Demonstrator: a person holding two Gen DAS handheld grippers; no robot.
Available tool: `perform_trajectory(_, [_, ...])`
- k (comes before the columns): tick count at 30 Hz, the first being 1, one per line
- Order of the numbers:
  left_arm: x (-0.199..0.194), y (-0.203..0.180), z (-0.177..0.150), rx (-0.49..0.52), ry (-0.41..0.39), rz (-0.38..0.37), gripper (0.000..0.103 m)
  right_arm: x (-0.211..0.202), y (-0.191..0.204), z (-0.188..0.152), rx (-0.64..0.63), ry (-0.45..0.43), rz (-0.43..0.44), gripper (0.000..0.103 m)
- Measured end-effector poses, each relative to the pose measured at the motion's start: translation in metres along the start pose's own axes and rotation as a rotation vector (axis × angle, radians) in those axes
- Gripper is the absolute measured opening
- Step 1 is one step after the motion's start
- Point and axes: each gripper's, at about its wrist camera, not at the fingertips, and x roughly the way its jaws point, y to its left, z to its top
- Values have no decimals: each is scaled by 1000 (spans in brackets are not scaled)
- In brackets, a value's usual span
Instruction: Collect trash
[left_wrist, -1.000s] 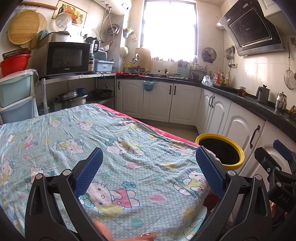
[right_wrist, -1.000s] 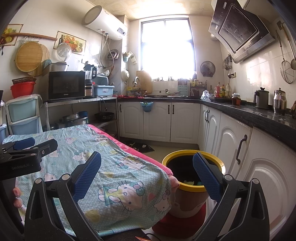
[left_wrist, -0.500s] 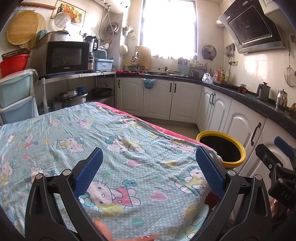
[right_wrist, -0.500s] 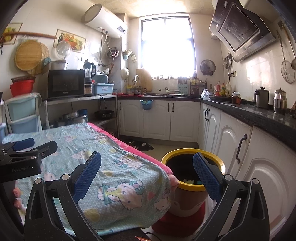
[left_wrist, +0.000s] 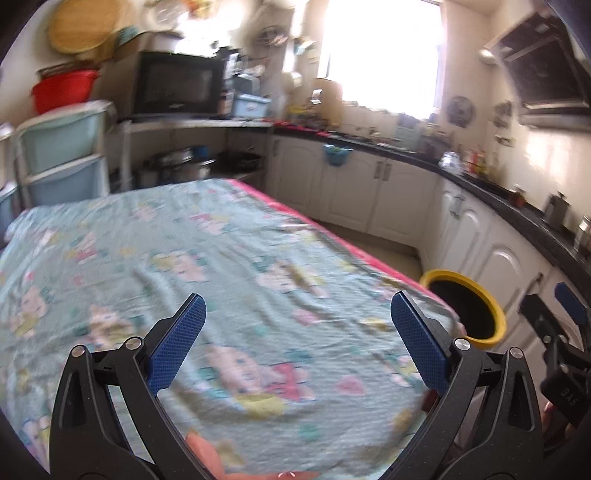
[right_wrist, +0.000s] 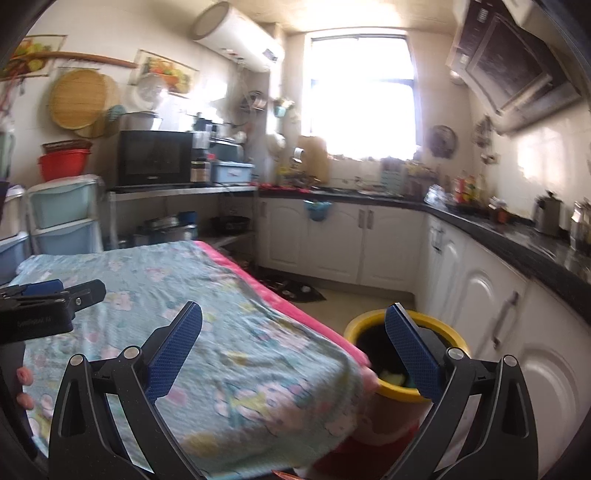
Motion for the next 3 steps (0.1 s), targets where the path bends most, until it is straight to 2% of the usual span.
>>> perform_trajectory(3, [-7, 36, 4, -52, 15, 108, 92, 11, 26, 13, -12, 13, 128, 97])
